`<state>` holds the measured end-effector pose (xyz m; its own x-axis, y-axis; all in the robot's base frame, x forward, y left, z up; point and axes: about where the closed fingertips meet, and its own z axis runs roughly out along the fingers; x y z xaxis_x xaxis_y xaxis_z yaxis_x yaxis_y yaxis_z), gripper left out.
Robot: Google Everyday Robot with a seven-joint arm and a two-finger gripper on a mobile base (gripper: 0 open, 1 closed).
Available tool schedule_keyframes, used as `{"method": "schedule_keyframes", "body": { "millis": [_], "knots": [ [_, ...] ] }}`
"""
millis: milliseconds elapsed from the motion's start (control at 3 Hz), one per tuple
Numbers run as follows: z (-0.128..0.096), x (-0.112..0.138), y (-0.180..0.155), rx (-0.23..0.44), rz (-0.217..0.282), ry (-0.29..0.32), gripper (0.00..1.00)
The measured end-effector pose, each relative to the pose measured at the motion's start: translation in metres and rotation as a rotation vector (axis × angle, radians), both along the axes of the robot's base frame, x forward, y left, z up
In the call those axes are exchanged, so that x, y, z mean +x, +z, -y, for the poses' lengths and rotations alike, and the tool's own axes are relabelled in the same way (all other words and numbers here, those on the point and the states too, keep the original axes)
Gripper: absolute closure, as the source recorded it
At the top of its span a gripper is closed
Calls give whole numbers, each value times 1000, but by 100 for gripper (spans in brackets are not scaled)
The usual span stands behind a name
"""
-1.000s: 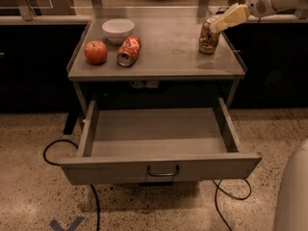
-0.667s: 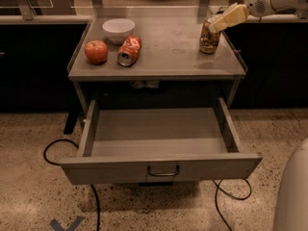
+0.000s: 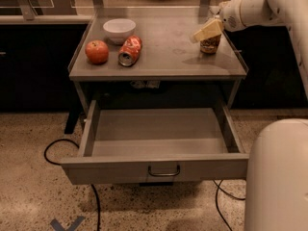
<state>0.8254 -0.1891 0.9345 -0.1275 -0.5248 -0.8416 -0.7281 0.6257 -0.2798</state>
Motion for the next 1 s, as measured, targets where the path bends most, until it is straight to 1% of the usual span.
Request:
{"method": "schedule_keyframes", "body": {
  "millis": [333,667,1000],
  "knots": [
    [0,0,0,0,0,0,0],
    [10,12,-25,5,-38,-38,0],
    [8,11,-44,1,-68,-31,0]
  ]
}}
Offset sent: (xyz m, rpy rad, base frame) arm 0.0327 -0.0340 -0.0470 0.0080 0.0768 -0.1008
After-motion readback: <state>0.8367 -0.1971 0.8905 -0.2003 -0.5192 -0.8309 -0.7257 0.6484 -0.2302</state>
